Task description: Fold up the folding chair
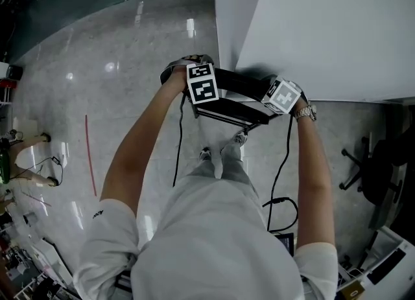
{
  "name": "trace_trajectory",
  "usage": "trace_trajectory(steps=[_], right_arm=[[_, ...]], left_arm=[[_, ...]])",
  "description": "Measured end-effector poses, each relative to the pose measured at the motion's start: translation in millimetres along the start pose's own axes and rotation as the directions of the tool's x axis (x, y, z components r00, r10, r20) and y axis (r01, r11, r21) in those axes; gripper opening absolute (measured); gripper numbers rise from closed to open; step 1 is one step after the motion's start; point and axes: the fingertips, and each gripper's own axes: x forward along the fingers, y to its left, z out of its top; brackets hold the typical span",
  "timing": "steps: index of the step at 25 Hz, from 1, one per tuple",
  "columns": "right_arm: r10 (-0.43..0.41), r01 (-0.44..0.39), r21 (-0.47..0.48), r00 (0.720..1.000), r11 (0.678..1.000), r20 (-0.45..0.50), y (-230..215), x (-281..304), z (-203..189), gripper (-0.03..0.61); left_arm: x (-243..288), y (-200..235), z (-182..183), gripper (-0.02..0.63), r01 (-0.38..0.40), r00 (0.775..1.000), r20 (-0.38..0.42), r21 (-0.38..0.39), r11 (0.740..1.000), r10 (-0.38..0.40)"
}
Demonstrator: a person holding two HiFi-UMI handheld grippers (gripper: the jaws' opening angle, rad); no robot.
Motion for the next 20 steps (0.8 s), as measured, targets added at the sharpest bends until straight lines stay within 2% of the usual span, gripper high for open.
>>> trace_trajectory(steps=[5, 7, 10, 12, 16, 20], right_arm=[[-0.003, 0.003, 0.017, 1.000, 1.000, -0.002, -16.8, 2.8, -8.0, 0.114], [-0.009, 0.009, 0.018, 1.000, 1.000, -0.003, -18.5, 3.1, -4.9, 0.115], [-0.006, 0.006, 0.021, 1.000, 1.000, -0.006, -20.3, 3.9, -1.9, 0.117], [-0.001, 0.002, 0.023, 1.000, 1.000, -0.007, -22.3, 4.8, -1.4, 0.118], [0.020, -0.020, 0.038, 1.000, 0.999, -0.013, -22.8, 3.1, -4.2, 0.118], [0.030, -0.029, 0.052, 0.999, 0.998, -0.017, -20.1, 4.3, -6.1, 0.118]], left_arm=[[-16.1, 21.8, 1.5, 0.242, -0.081, 0.995, 0.046, -0.101, 0.992, 0.086], [-28.8, 26.5, -2.3, 0.241, -0.124, 0.989, 0.067, -0.154, 0.980, 0.136], [-41.9, 24.8, -9.9, 0.241, -0.147, 0.982, 0.078, -0.247, 0.958, 0.171], [-46.7, 20.2, -14.3, 0.241, -0.142, 0.981, 0.087, -0.307, 0.941, 0.176], [-47.6, -1.8, -12.4, 0.239, -0.081, 0.979, 0.134, -0.421, 0.904, 0.150], [-41.0, -28.3, -18.1, 0.221, -0.042, 0.983, 0.139, -0.469, 0.882, 0.121]])
